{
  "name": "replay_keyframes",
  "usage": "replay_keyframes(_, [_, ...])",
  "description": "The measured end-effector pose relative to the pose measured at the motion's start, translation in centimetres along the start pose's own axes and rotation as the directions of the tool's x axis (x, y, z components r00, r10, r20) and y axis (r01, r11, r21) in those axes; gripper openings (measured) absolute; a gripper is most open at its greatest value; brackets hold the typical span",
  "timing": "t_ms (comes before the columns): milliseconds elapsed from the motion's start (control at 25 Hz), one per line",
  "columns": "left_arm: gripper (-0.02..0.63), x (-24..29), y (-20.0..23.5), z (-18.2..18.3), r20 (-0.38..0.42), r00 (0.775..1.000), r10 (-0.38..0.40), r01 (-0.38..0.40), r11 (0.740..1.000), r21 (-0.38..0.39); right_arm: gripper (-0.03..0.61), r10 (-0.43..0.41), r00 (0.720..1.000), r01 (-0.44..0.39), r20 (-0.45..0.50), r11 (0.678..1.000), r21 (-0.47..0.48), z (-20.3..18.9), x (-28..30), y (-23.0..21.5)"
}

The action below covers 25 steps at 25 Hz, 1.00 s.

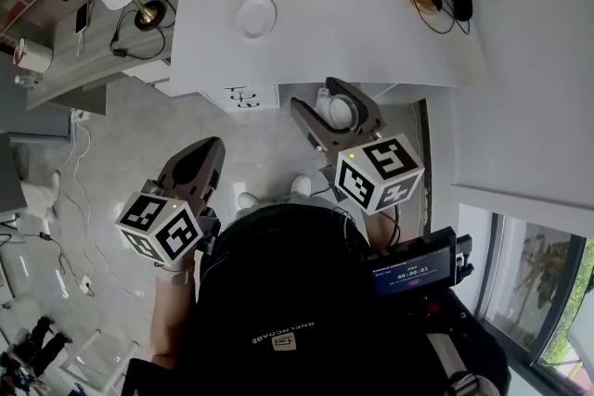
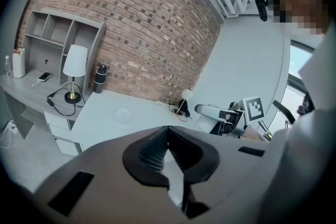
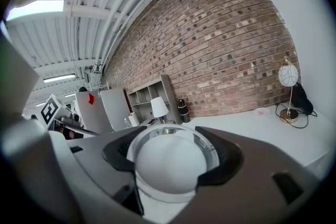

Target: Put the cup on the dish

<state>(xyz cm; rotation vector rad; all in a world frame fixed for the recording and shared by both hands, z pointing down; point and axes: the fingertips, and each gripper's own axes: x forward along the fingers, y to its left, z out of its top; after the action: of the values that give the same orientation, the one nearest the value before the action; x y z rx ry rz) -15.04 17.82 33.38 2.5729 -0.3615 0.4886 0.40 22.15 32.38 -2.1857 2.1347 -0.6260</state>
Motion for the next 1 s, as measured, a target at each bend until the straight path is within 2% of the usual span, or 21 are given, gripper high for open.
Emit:
replay_keyframes(360, [0.006,2.9,-3.2,-0.8,-0.018,0.999,0.034,-0.033,0.999,0.026,0.290,0.013,1.000,-0.014,0.020,0.999,0.046,-0.1,-2.5,-4.6])
replay_keyframes(560, [0.006,3.9,-3.8,-1.2,-0.026,0.998,0.051,-0.050,0.999,0.013,0.288,0.013,1.000,-0.014,0.018,0.998,0.069,-0.5,-3.3,-6.3])
replay_keyframes(1000, [0.006,5.9,-3.4,-0.7,-0.041,0.999,0.019,-0.019,1.000,0.012,0.285,-0.042,0.999,0.040,0.016,0.995,0.091,-0.7,-3.3,-8.5])
